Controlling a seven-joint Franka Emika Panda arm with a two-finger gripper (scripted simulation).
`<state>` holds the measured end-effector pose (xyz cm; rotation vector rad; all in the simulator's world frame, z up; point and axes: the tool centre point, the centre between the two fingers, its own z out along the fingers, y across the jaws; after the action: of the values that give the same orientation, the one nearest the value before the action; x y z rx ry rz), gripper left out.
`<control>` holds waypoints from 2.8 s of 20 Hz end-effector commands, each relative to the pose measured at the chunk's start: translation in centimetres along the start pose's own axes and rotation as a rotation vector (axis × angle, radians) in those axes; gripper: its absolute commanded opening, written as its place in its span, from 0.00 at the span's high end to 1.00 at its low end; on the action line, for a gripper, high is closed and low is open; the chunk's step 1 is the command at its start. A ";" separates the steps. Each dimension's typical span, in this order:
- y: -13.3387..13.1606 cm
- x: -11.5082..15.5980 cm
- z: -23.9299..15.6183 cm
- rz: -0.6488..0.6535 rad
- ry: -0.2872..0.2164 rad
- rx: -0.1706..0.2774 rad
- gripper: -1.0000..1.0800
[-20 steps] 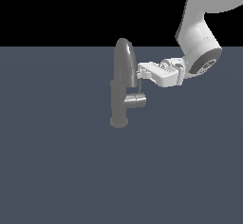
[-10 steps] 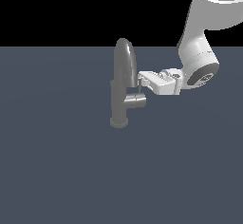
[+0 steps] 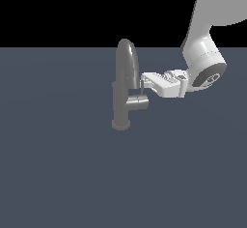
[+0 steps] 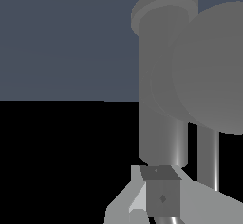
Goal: Turn on the faucet by rotating a designated handle.
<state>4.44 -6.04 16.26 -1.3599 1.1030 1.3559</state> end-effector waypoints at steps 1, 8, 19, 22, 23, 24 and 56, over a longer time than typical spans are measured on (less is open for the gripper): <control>0.6 -0.1 0.0 0.000 0.000 0.000 1.00; 2.3 -0.5 0.0 0.000 0.000 0.000 1.00; 4.3 -0.2 0.1 -0.004 0.002 0.002 1.00; 5.3 0.4 0.1 -0.003 0.002 0.002 1.00; 5.7 0.6 0.1 -0.003 0.001 0.001 1.00; 6.0 0.7 0.1 -0.003 0.001 0.001 1.00; 7.3 9.2 0.1 -0.015 0.000 -0.004 1.00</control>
<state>-2.71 -7.88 9.11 -1.3798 1.0658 1.3365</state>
